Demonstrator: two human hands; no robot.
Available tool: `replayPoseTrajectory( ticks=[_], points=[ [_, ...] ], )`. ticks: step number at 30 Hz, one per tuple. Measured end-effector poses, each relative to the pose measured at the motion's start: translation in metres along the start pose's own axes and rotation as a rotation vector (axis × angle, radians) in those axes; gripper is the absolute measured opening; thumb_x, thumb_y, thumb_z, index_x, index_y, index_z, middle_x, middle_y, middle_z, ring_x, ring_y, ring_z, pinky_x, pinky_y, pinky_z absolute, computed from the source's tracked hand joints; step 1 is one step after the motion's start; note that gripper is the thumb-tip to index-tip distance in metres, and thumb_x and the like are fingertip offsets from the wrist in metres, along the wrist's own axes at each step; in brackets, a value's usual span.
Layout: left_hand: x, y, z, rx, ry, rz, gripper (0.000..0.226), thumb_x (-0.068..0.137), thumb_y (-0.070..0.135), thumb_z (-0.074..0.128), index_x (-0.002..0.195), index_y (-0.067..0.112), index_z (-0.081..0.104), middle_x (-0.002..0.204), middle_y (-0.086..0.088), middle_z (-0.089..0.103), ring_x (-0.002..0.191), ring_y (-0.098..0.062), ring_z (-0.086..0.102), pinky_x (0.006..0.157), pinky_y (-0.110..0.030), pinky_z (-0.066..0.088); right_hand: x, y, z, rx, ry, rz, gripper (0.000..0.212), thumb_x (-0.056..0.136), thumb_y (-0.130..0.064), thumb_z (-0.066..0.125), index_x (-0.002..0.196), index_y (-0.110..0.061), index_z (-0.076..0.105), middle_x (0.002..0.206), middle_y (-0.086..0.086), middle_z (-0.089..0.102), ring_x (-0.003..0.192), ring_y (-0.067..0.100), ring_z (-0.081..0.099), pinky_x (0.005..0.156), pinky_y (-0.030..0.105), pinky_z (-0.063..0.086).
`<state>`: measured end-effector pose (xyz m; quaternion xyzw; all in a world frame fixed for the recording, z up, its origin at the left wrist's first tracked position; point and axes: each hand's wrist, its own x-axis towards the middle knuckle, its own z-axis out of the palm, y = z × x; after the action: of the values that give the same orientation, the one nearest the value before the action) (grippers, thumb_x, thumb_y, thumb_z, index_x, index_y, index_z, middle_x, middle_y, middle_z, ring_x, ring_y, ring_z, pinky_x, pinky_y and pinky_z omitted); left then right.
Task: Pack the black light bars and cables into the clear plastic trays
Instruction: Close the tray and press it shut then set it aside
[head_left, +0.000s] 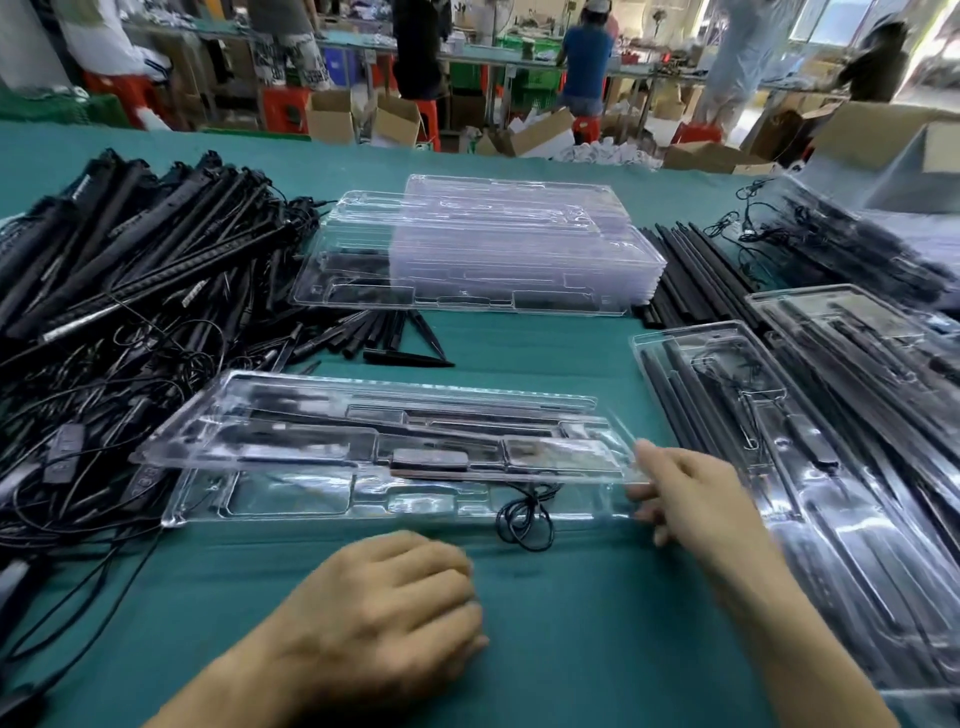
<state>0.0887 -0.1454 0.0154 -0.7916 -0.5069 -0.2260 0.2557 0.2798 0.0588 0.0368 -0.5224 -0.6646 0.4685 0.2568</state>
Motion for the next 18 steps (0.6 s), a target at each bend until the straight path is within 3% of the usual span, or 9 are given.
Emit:
replayPoseTrajectory(
  ticks=[3,6,8,11,13,16,18],
  points=[
    [0.003,-0.004,-0.009,0.113,0.107,-0.110,0.003,0.078,0.021,0.075,0.079,0.020,0.073,0.077,0.003,0.064,0.078,-0.020,0.066,0.068,-0.032,0.051,-0.001,0.000,-0.001,-0.329,0.004,-0.097,0.030,0.086,-0.039,0.067,0.069,-0.014,0.067,0.054,-0.002,0.067,0.041,0.007,0.057,0.053,0.027,0.046],
    [0.012,-0.018,-0.017,0.225,0.012,-0.273,0.014,0.082,0.029,0.072,0.092,0.020,0.076,0.093,0.003,0.069,0.088,-0.024,0.066,0.073,-0.039,0.050,-0.004,0.001,0.003,-0.272,0.049,-0.095,0.020,0.082,-0.031,0.074,0.090,-0.022,0.058,0.058,0.000,0.066,0.047,0.010,0.061,0.056,0.027,0.046],
    [0.016,-0.016,-0.017,0.228,0.011,-0.265,0.012,0.086,0.027,0.069,0.077,0.019,0.072,0.078,0.003,0.065,0.072,-0.023,0.062,0.061,-0.037,0.048,-0.004,0.003,0.004,-0.277,0.056,-0.107,0.025,0.080,-0.030,0.076,0.093,-0.025,0.055,0.060,-0.002,0.067,0.054,0.013,0.064,0.061,0.031,0.050],
    [0.021,0.000,-0.008,0.136,-0.014,-0.234,0.028,0.089,0.033,0.064,0.064,0.020,0.065,0.062,0.003,0.055,0.056,-0.020,0.053,0.046,-0.031,0.043,-0.002,0.005,0.002,-0.228,0.073,-0.081,0.016,0.079,-0.030,0.075,0.087,-0.025,0.062,0.057,-0.009,0.068,0.047,0.005,0.062,0.059,0.031,0.051],
    [0.022,0.013,0.003,0.093,-0.079,-0.220,0.028,0.089,0.037,0.061,0.067,0.020,0.067,0.064,0.005,0.058,0.057,-0.018,0.056,0.045,-0.028,0.045,-0.001,0.005,0.000,-0.129,0.074,-0.043,0.014,0.081,-0.027,0.074,0.091,-0.021,0.067,0.055,-0.007,0.067,0.044,0.005,0.059,0.054,0.031,0.048],
    [0.028,0.026,0.016,0.065,-0.134,-0.228,0.021,0.084,0.040,0.065,0.084,0.022,0.074,0.082,0.004,0.068,0.071,-0.019,0.065,0.054,-0.028,0.050,0.002,0.001,-0.001,0.295,0.002,0.095,0.012,0.089,-0.019,0.067,0.099,-0.013,0.066,0.052,-0.003,0.061,0.039,0.007,0.049,0.036,0.020,0.035],
    [0.034,0.029,0.022,0.069,-0.128,-0.275,0.030,0.082,0.044,0.066,0.100,0.021,0.076,0.095,0.002,0.071,0.082,-0.020,0.068,0.063,-0.028,0.054,0.003,-0.005,-0.002,0.514,-0.077,0.194,0.020,0.088,-0.030,0.067,0.099,-0.014,0.063,0.055,-0.002,0.061,0.040,0.008,0.048,0.035,0.018,0.030]
  ],
)
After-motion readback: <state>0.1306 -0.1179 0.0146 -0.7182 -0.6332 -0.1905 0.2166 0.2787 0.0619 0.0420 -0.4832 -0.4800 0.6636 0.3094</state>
